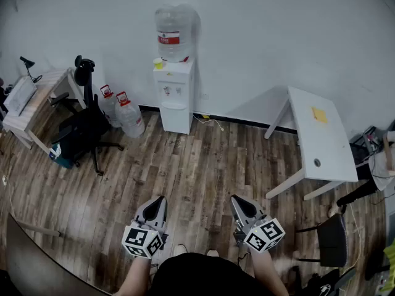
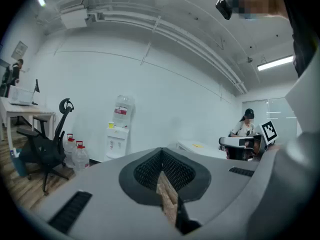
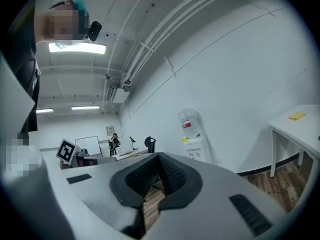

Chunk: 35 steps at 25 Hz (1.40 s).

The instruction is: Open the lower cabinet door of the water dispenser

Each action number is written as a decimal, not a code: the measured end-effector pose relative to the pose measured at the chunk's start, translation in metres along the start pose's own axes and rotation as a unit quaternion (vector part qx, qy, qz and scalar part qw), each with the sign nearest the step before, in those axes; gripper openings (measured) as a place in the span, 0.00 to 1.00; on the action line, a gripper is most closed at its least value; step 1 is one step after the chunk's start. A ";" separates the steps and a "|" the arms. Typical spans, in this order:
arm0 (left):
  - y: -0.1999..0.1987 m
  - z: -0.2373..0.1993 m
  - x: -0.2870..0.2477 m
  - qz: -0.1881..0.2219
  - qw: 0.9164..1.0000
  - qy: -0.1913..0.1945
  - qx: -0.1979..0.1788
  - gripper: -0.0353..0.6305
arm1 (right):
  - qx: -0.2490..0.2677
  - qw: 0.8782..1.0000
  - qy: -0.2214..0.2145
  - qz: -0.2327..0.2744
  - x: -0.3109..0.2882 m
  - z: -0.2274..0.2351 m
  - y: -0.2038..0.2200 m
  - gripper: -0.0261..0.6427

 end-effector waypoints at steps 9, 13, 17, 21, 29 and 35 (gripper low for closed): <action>-0.001 0.031 -0.005 0.007 1.000 -0.004 -0.005 0.07 | -0.001 1.000 -0.008 0.004 0.022 0.014 -0.003 0.07; 0.001 0.040 -0.006 0.008 1.000 -0.008 -0.007 0.07 | 0.001 1.000 -0.012 0.005 0.030 0.019 -0.005 0.07; 0.000 0.048 -0.007 0.009 1.000 -0.011 -0.009 0.07 | 0.002 1.000 -0.020 0.006 0.037 0.023 -0.007 0.07; -0.001 0.057 -0.008 0.012 1.000 -0.013 -0.010 0.07 | 0.001 1.000 -0.031 0.003 0.044 0.026 -0.006 0.07; 0.009 0.097 -0.019 0.008 1.000 -0.016 -0.009 0.07 | -0.006 0.999 -0.036 -0.002 0.077 0.053 -0.007 0.07; 0.017 0.123 -0.022 0.007 1.000 -0.025 -0.012 0.07 | -0.015 0.999 -0.038 0.000 0.098 0.070 -0.002 0.07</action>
Point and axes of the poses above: the fingertips, and each gripper's own axes: x backward along the fingers, z to its right, y out of its underside, the point moved 8 cm from there along x, backward along the fingers, and after that the axes turned 5 degrees about y, right-handed, at the moved point
